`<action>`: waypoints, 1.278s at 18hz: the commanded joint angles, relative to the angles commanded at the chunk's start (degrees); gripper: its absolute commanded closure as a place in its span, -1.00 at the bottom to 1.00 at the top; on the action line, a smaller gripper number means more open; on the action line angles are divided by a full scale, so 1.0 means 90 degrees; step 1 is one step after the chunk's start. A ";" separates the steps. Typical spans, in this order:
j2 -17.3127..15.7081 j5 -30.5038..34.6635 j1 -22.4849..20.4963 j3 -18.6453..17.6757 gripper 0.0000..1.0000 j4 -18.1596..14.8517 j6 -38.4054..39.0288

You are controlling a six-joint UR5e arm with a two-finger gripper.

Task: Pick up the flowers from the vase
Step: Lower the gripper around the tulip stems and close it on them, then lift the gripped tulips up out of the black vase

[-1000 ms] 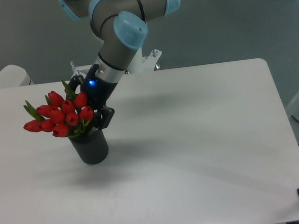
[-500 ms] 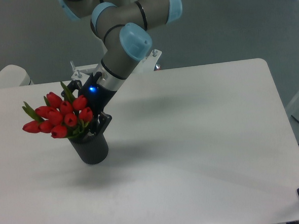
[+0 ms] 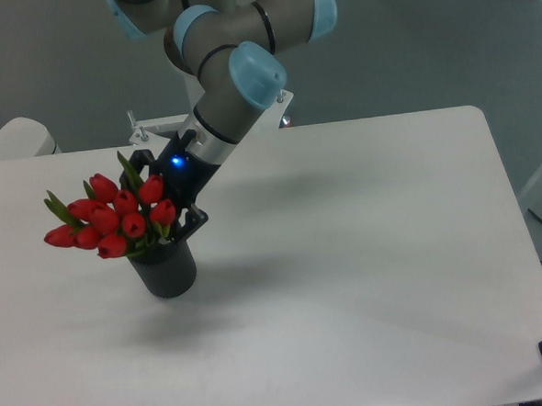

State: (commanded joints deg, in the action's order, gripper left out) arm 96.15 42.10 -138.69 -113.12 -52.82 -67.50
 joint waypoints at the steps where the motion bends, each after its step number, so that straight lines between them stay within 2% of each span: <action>1: 0.0000 0.0000 0.0000 0.0000 0.12 0.0010 0.0000; 4: 0.0000 0.0000 -0.0010 0.0000 0.19 0.0010 0.0000; 9: -0.0039 -0.0117 -0.0010 -0.0010 0.20 0.0000 0.0000; 20: -0.0654 -0.0498 -0.0068 -0.0029 0.20 -0.0108 0.0224; 23: -0.0752 -0.0518 -0.0117 0.0146 0.20 -0.0108 0.0575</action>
State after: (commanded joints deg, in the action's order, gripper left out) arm 89.39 37.44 -139.75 -111.80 -53.79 -62.32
